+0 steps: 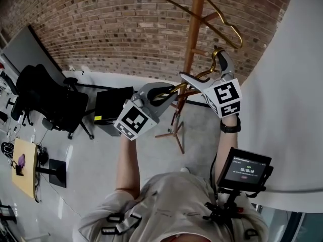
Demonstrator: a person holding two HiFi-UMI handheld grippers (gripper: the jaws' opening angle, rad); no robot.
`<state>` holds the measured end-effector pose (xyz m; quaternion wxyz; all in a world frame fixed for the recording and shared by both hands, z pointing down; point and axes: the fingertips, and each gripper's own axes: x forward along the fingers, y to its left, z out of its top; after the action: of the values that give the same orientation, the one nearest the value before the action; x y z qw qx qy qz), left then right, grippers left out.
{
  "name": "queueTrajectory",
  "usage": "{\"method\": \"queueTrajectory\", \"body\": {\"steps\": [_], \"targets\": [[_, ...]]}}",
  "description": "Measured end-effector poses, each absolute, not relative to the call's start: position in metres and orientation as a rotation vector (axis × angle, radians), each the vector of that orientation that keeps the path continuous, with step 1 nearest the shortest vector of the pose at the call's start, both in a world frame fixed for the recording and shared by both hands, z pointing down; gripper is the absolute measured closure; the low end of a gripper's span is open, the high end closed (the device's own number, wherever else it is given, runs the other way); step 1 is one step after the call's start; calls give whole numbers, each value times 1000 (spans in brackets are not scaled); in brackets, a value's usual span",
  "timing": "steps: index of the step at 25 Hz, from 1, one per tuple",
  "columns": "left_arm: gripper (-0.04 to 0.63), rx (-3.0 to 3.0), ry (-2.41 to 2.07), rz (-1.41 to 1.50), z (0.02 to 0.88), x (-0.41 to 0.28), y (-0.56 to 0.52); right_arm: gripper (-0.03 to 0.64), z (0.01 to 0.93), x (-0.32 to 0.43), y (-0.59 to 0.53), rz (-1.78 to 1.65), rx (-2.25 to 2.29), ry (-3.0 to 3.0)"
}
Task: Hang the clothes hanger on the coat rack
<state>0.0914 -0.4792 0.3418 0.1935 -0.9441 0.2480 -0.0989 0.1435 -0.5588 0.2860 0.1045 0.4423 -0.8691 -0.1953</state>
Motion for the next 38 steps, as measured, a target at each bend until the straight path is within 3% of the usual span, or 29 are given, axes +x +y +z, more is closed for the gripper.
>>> {"method": "queueTrajectory", "body": {"steps": [15, 19, 25, 28, 30, 34, 38], "targets": [[528, -2697, 958, -369, 391, 54, -505, 28, 314, 164, -524, -453, 1361, -2578], [520, -2730, 1100, -274, 403, 42, -514, 39, 331, 178, -513, -374, 1471, -2546], [506, -2680, 1275, -216, 412, 3, -485, 168, 391, 183, -464, -136, 1616, -2481], [508, -2674, 1363, -123, 410, -5, -477, 319, 421, 200, -446, -17, 1711, -2417], [509, -2718, 1386, -44, 413, 0, -466, 381, 436, 214, -431, 32, 1775, -2353], [595, -2835, 1284, 67, 423, 13, -412, 509, 442, 206, -366, 45, 1879, -2255], [595, -2903, 1204, 46, 433, 40, -366, 574, 436, 191, -321, 70, 1906, -2302]]}}
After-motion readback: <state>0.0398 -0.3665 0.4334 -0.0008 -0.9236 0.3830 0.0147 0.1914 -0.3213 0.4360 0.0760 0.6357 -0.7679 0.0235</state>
